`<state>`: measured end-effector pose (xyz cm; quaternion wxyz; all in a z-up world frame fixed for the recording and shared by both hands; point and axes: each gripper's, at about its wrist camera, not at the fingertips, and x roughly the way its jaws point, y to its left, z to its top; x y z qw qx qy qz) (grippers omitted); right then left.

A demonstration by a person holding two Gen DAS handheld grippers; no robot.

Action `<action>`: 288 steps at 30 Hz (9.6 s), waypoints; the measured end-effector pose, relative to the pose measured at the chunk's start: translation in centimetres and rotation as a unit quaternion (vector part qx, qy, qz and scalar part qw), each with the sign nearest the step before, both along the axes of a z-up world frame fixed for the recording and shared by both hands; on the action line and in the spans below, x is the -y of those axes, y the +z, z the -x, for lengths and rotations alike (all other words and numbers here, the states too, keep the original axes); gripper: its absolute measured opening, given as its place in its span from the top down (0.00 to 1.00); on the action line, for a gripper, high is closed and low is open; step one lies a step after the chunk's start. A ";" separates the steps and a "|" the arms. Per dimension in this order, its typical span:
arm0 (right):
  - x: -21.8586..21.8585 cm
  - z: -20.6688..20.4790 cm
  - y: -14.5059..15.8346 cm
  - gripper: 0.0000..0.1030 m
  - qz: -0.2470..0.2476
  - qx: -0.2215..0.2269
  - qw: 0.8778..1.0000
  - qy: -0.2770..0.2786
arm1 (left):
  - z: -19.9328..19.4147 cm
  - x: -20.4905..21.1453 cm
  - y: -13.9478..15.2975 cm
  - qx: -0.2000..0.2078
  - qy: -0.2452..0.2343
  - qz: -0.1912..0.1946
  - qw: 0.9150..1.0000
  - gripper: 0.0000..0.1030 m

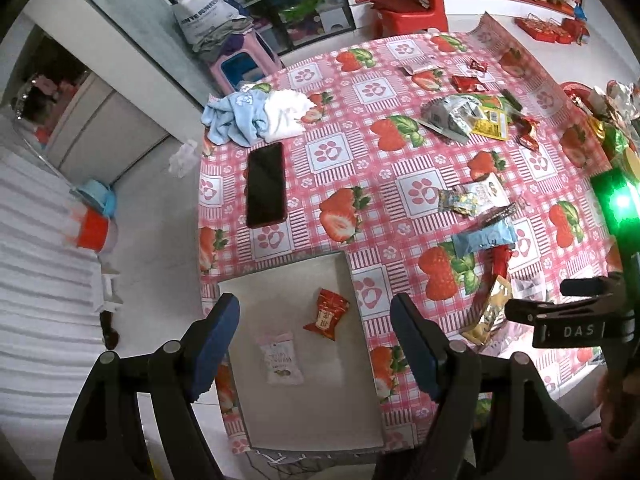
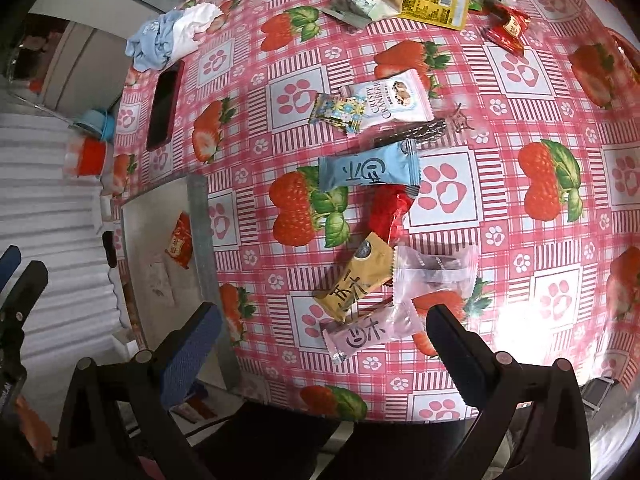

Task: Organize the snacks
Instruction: 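Withdraw both grippers from the tray back toward the snack pile, then grasp the gold packet with the left gripper while the right grasps a clear wrapped candy, then carry both items over the white tray and open both grippers to release, then move both grippers from the tray back over the snack pile, then grasp the pale pink bar packet with the left gripper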

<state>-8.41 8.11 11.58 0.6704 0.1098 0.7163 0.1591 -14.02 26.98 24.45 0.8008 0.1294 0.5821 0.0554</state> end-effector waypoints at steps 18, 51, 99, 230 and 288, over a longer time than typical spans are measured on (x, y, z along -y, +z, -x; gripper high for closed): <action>-1.0 0.0 0.4 0.00 0.010 0.008 1.000 0.011 | 0.3 -3.0 1.2 0.018 0.044 0.062 0.997 0.21; 6.9 1.9 -5.5 0.00 0.061 -0.092 0.988 -0.107 | 0.3 1.1 -5.5 -0.093 -0.042 0.130 0.986 0.20; 1.7 -0.9 -10.8 0.00 0.223 0.030 0.929 0.294 | -3.1 10.5 -21.6 -0.216 -0.055 0.110 0.969 0.19; -18.6 1.6 -6.4 0.00 0.085 -0.016 0.968 0.234 | 8.4 -9.8 -14.3 -0.125 0.107 0.137 0.977 0.28; 10.1 -5.1 -14.1 0.00 0.091 -0.096 0.988 -0.084 | 3.5 4.9 -22.4 -0.193 -0.064 0.085 0.975 0.61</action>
